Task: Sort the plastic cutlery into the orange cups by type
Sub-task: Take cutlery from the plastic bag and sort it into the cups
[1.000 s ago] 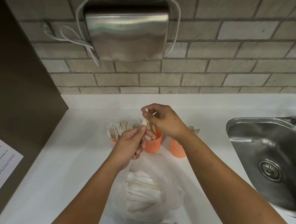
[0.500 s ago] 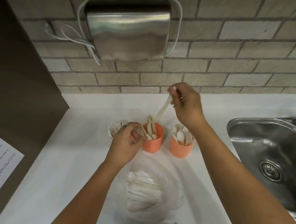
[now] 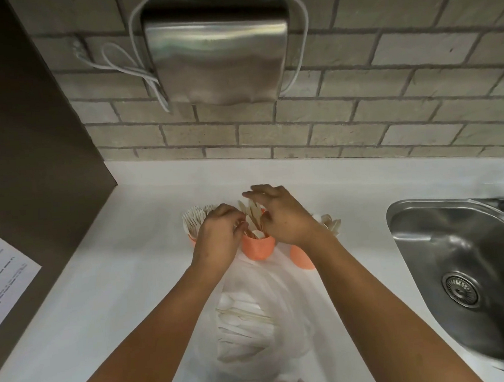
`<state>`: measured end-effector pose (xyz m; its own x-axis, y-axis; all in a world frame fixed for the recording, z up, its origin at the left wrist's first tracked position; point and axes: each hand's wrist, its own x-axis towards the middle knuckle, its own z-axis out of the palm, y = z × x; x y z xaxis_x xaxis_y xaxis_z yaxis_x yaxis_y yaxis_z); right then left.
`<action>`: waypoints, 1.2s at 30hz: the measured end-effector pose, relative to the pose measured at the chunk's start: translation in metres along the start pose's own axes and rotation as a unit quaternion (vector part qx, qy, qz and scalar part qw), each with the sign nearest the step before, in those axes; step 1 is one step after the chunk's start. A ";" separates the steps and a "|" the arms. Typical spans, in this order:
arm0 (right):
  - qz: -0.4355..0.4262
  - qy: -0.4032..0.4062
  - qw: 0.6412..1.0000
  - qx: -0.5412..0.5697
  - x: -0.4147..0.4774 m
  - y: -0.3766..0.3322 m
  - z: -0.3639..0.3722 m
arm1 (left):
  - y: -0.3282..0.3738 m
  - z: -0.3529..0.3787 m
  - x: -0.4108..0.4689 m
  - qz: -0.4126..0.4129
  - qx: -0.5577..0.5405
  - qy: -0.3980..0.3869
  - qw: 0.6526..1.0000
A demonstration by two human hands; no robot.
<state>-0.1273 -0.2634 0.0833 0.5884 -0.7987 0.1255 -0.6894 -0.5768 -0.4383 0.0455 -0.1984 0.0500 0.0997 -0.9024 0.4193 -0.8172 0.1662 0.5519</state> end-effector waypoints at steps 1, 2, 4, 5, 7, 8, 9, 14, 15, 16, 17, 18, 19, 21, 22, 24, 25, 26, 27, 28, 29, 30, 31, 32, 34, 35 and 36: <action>-0.009 -0.025 0.999 -0.019 0.002 0.000 0.001 | 0.000 0.000 0.001 0.004 0.003 -0.008 1.000; -0.011 -0.048 0.998 -0.045 0.004 0.000 0.001 | 0.000 0.000 0.002 0.003 0.004 -0.013 1.000; -0.002 -0.064 0.994 -0.093 0.006 0.002 0.002 | -0.002 -0.003 0.003 -0.003 0.003 -0.018 1.000; 0.001 -0.060 0.993 -0.103 0.007 0.002 0.002 | -0.002 -0.006 0.003 -0.007 0.000 -0.018 1.000; -0.003 -0.030 0.996 -0.087 0.007 -0.002 -0.002 | 0.002 -0.016 -0.002 -0.012 -0.010 -0.001 1.000; -0.011 0.002 0.998 -0.063 0.004 -0.007 -0.005 | 0.008 -0.023 -0.007 -0.016 -0.022 0.014 1.000; -0.022 0.047 0.998 -0.034 0.000 -0.014 -0.009 | 0.017 -0.033 -0.012 -0.026 -0.042 0.028 0.998; -0.024 0.121 0.965 0.231 -0.047 -0.059 -0.034 | 0.045 -0.084 -0.054 -0.086 -0.115 -0.129 0.981; -0.003 0.049 0.963 0.265 -0.055 -0.063 -0.034 | 0.041 -0.085 -0.062 -0.077 -0.073 -0.224 0.969; 0.013 -0.039 0.961 0.272 -0.062 -0.066 -0.028 | 0.035 -0.082 -0.070 -0.062 -0.017 -0.311 0.948; 0.018 -0.119 0.959 0.256 -0.068 -0.069 -0.016 | 0.029 -0.075 -0.078 -0.052 0.038 -0.377 0.924; 0.018 -0.168 0.959 0.227 -0.073 -0.071 0.002 | 0.023 -0.067 -0.086 -0.048 0.092 -0.423 0.900; 0.020 -0.189 0.962 0.194 -0.077 -0.073 0.022 | 0.019 -0.059 -0.094 -0.047 0.142 -0.451 0.880; 0.046 -0.199 0.973 0.109 -0.083 -0.072 0.063 | 0.010 -0.046 -0.111 -0.051 0.236 -0.479 0.844; 0.057 -0.205 0.975 0.059 -0.086 -0.070 0.081 | 0.007 -0.043 -0.118 -0.058 0.271 -0.484 0.830; 0.066 -0.230 0.971 -0.023 -0.091 -0.067 0.103 | -0.001 -0.042 -0.129 -0.082 0.302 -0.482 0.819; 0.073 -0.247 0.965 -0.044 -0.092 -0.067 0.108 | -0.004 -0.043 -0.133 -0.093 0.301 -0.476 0.821; 0.081 -0.260 0.961 -0.053 -0.093 -0.066 0.111 | -0.008 -0.044 -0.136 -0.101 0.300 -0.469 0.825; 0.080 -0.266 0.959 -0.064 -0.093 -0.067 0.113 | -0.010 -0.046 -0.137 -0.105 0.302 -0.462 0.827; 0.078 -0.268 0.957 -0.076 -0.093 -0.068 0.115 | -0.012 -0.047 -0.139 -0.105 0.309 -0.456 0.828; 0.073 -0.269 0.957 -0.085 -0.092 -0.070 0.117 | -0.013 -0.049 -0.139 -0.103 0.315 -0.453 0.828; 0.071 -0.273 0.956 -0.086 -0.091 -0.072 0.119 | -0.015 -0.049 -0.139 -0.102 0.318 -0.453 0.827; 0.070 -0.276 0.955 -0.084 -0.090 -0.074 0.120 | -0.016 -0.049 -0.139 -0.101 0.316 -0.455 0.827; 0.071 -0.277 0.955 -0.080 -0.089 -0.077 0.121 | -0.019 -0.049 -0.138 -0.101 0.311 -0.455 0.828; 0.066 -0.269 0.958 -0.075 -0.090 -0.080 0.125 | -0.025 -0.050 -0.138 -0.106 0.300 -0.453 0.833; 0.062 -0.266 0.959 -0.076 -0.092 -0.081 0.127 | -0.028 -0.050 -0.138 -0.112 0.290 -0.449 0.838; 0.061 -0.265 0.960 -0.074 -0.095 -0.081 0.129 | -0.031 -0.050 -0.138 -0.117 0.280 -0.444 0.843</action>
<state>-0.0733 -0.1190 -0.0078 0.6052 -0.6853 -0.4051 -0.7958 -0.5344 -0.2849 0.0853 -0.0588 0.0105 0.0335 -0.8680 -0.4955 -0.9988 -0.0467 0.0144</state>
